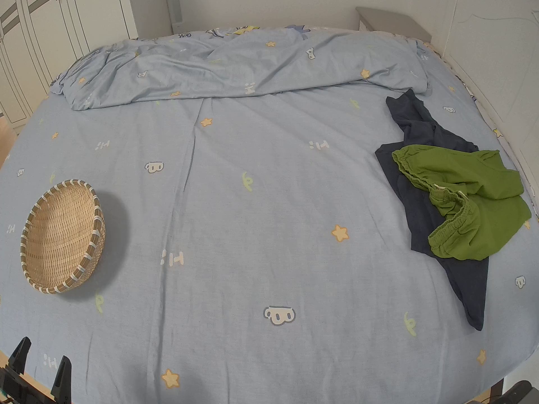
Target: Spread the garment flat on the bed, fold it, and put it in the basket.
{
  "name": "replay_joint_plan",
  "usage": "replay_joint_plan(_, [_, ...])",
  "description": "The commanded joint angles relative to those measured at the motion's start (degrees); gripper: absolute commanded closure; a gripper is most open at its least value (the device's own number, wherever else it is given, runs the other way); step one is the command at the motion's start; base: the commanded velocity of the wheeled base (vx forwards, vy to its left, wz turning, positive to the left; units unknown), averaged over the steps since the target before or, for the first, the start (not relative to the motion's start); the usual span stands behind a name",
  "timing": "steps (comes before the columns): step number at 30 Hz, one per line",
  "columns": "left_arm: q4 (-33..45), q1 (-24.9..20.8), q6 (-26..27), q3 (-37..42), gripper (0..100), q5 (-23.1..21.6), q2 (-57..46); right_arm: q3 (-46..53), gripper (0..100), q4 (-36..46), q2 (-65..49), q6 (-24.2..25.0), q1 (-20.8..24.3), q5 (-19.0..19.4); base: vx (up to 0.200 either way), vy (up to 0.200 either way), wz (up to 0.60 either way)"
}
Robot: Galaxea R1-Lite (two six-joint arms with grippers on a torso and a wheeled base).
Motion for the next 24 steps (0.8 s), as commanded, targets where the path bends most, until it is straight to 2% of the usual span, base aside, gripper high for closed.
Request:
replay_joint_plan(1, [-0.01,0.04,-0.01,0.92,0,0.03,-0.66,-18.74,0,1.29,37.64,-3.68,0.81,-4.03,0.000,0.000,0.00])
replay_joint_plan(2, [-0.01,0.04,-0.01,0.92,0,0.03,-0.66,-21.38,0,1.03,42.56,-3.51,0.99,-5.79,0.000,0.000,0.00])
replay_joint_plan(5, [-0.01,0.04,-0.01,0.92,0,0.03,-0.66,-23.93,0,-0.03,47.75,-3.33,0.99,-8.69,0.000,0.000,0.00])
replay_joint_plan(6, [-0.01,0.04,-0.01,0.92,0,0.03,-0.66,-25.16,0,-0.82,50.65,-3.33,1.17,-10.71,0.000,0.000,0.00])
replay_joint_plan(10, [-0.01,0.04,-0.01,0.92,0,0.03,-0.66,-26.04,0,-0.99,53.64,-3.33,2.31,-12.73,0.000,0.000,0.00])
replay_joint_plan(13, [-0.01,0.04,-0.01,0.92,0,0.03,-0.66,-26.83,0,-1.17,58.12,-3.33,3.10,-17.30,0.000,0.000,0.00])
replay_joint_plan(24, [-0.01,0.04,-0.01,0.92,0,0.03,-0.66,-25.60,0,-5.12,61.02,-3.33,3.19,-17.65,0.000,0.000,0.00])
